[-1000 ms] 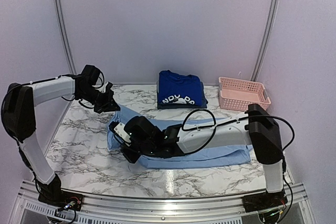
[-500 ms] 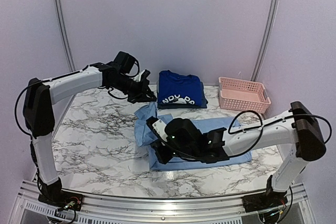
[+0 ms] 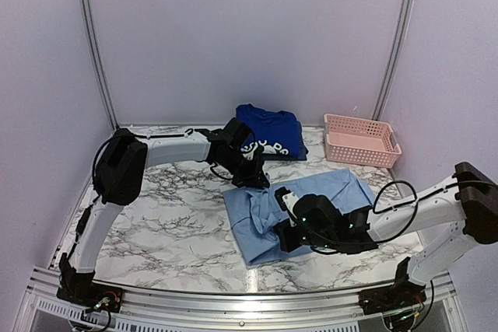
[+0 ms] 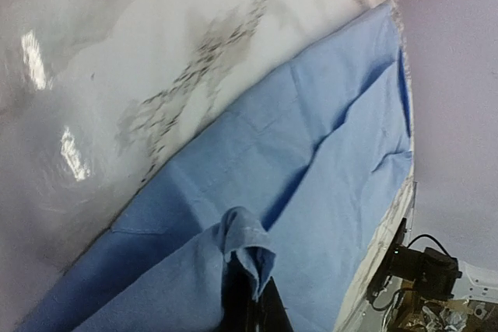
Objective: Fold and stack the mixed laundry pile
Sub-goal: Fold the rectangle-folded shirt at the center of the board, then move the 2/3-rectangle-folded shirt to the center of the board.
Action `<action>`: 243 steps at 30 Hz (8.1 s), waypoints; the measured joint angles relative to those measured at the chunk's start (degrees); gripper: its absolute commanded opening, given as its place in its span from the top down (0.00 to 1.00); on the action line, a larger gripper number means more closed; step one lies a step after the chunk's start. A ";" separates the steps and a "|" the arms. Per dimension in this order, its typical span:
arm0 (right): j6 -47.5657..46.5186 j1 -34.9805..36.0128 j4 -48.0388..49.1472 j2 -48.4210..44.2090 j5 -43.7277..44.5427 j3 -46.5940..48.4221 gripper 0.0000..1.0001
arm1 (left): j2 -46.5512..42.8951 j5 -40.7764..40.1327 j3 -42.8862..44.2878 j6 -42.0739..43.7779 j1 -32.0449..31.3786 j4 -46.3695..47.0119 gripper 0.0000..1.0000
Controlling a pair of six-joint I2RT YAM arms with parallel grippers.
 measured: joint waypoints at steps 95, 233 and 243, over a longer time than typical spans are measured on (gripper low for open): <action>23.08 -15.23 9.29 -5.99 -2.93 -15.98 1.00 | -20.61 -2.58 -32.50 14.43 7.32 10.43 0.01; 9.27 -28.68 -6.32 20.57 -30.05 17.49 0.53 | -27.54 -6.60 -52.46 8.39 9.60 15.50 0.81; 6.36 -31.04 -13.03 10.49 -31.58 14.73 0.50 | -34.36 -5.88 -54.99 8.70 14.78 13.99 0.44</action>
